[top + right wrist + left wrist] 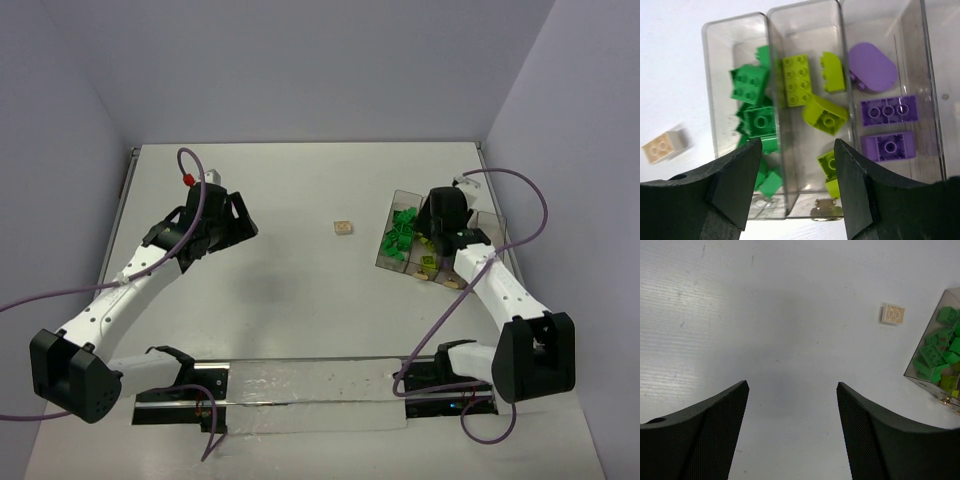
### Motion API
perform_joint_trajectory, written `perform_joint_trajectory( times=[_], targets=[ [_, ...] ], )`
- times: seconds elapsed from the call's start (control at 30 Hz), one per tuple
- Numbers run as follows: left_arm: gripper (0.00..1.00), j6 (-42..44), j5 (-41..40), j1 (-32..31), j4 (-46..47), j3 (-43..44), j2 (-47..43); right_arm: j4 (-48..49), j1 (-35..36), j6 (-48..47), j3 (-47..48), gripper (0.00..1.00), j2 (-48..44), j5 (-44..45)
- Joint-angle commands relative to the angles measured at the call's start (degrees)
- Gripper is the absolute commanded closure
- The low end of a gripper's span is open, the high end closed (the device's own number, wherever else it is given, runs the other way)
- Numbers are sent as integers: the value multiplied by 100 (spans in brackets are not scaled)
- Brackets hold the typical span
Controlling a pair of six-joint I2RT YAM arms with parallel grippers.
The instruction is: Sort the legos into containers by color
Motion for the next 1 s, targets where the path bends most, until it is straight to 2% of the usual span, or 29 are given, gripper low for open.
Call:
perform_joint_trajectory(
  times=[0.0, 0.07, 0.1, 0.27, 0.53, 0.73, 0.97],
  targets=[
    [21, -25, 66, 22, 263, 11, -2, 32, 760, -255, 692, 34, -155, 335],
    [21, -34, 83, 22, 264, 11, 7, -46, 1146, -380, 1194, 34, 127, 243],
    [21, -42, 100, 22, 272, 19, 23, -211, 1427, -487, 1608, 34, 844, 8],
    [21, -8, 17, 13, 223, 11, -34, -687, 1907, -471, 2762, 31, 2428, -777],
    [21, 10, -62, 13, 150, -25, -114, -1516, 2061, -551, 4466, 24, 4304, -1225],
    [21, 10, -82, 22, 152, -97, -134, -1701, 2078, -592, 4703, 14, 4763, -1343],
    [21, 19, -39, 22, 185, -95, -92, -1760, 2087, -580, 4628, 13, 4929, -1130]
  ],
)
